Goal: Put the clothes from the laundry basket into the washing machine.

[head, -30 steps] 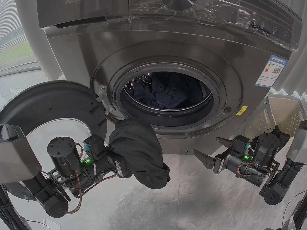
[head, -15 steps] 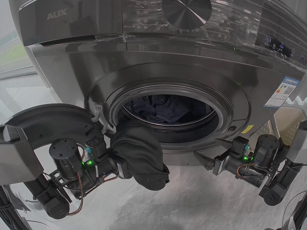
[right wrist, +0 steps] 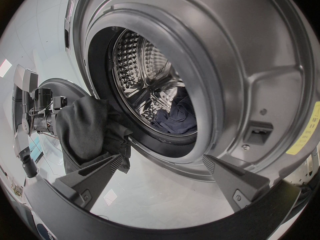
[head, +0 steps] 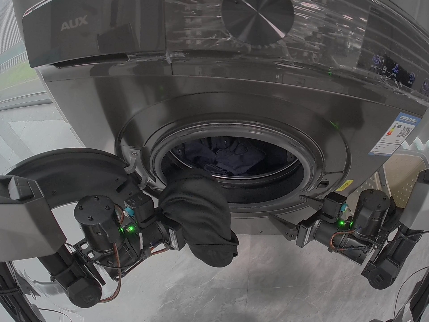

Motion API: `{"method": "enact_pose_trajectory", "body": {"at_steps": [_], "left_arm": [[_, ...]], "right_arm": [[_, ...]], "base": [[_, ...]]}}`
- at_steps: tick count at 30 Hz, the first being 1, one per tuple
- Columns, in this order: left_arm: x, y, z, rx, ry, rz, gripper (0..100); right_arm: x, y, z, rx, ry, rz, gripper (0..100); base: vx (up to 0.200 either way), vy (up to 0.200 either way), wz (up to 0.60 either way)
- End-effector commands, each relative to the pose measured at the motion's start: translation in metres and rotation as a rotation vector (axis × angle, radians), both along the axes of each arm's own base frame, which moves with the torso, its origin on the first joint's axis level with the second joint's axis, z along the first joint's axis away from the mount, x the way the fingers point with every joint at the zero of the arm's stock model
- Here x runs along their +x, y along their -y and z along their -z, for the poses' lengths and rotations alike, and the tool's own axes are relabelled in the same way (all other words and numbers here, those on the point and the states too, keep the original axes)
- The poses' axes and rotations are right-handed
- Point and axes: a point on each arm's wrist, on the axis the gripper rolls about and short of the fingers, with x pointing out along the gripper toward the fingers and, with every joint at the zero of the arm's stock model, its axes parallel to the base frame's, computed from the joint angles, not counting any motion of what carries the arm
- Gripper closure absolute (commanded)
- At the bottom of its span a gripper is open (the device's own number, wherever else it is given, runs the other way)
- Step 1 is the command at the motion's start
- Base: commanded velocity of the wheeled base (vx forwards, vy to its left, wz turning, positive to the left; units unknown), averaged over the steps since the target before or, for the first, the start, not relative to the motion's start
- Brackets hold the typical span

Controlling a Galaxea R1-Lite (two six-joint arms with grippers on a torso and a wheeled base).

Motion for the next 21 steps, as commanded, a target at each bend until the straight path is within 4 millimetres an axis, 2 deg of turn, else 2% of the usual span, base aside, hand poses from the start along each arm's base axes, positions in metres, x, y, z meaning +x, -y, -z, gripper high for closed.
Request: {"method": "enact_pose_trajectory", "body": {"at_steps": [1,9,13,14,18,19,21], "left_arm": [[0.0,0.002,0.004,0.006,-0.009,0.005,100],[0.001,0.01,0.0,-0.008,0.011,0.026,100],[0.016,0.021,0.005,-0.008,0.027,0.014,100],[0.027,0.024,0.008,-0.001,0.044,-0.005,100],[0.046,0.036,0.016,-0.005,0.063,-0.008,100],[0.046,0.036,0.016,-0.005,0.063,-0.008,100],[0.063,0.049,0.017,-0.038,0.09,-0.01,100]], "right_arm": [[-0.006,-0.004,0.002,-0.006,-0.011,-0.024,0],[-0.043,-0.011,0.017,-0.089,-0.09,-0.137,0],[-0.051,-0.011,0.022,-0.11,-0.12,-0.16,0],[-0.053,-0.01,0.022,-0.111,-0.121,-0.162,0],[-0.057,-0.01,0.018,-0.105,-0.112,-0.171,0],[-0.057,-0.01,0.018,-0.105,-0.112,-0.171,0],[-0.06,-0.009,0.016,-0.105,-0.108,-0.177,0]], "base": [[0.0,0.0,0.0],[0.0,0.0,0.0],[0.0,0.0,0.0],[0.0,0.0,0.0],[0.0,0.0,0.0],[0.0,0.0,0.0],[0.0,0.0,0.0]]}}
